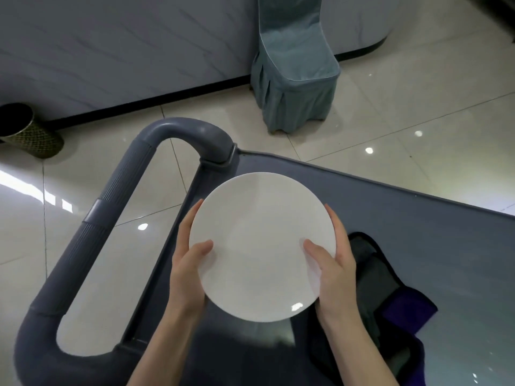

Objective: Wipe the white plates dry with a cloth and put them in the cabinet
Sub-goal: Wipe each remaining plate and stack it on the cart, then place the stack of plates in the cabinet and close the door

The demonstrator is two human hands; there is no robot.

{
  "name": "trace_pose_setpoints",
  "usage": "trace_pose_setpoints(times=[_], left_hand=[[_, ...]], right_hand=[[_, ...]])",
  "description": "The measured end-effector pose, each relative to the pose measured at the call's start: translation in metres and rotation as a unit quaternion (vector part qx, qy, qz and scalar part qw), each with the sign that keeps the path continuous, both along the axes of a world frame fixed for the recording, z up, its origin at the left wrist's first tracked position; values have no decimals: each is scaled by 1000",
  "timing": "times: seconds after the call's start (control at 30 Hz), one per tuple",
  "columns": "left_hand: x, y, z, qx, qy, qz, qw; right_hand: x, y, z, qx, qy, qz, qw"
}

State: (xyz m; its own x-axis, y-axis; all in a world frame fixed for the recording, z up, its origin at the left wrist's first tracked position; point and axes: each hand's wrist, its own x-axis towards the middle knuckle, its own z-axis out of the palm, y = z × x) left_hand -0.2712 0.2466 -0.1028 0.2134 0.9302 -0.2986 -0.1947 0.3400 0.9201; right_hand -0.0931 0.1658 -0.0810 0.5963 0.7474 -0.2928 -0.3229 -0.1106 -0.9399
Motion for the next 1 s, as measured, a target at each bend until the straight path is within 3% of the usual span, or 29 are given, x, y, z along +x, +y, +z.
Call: trace_pose_setpoints(times=[0.37,0.6,0.77,1.0], left_hand=[[7,-13,62,77,13,7,997],[68,-62,92,63,2,-98,993],[130,-148,115,50,-19,-249,967],[177,-359,146,33,-54,-466,882]], right_hand=[[6,-27,41,47,6,-5,999],[35,-115,72,63,-6,-168,984],[45,-235,102,37,-53,-315,947],[8,-471,127,12,-85,-536,840]])
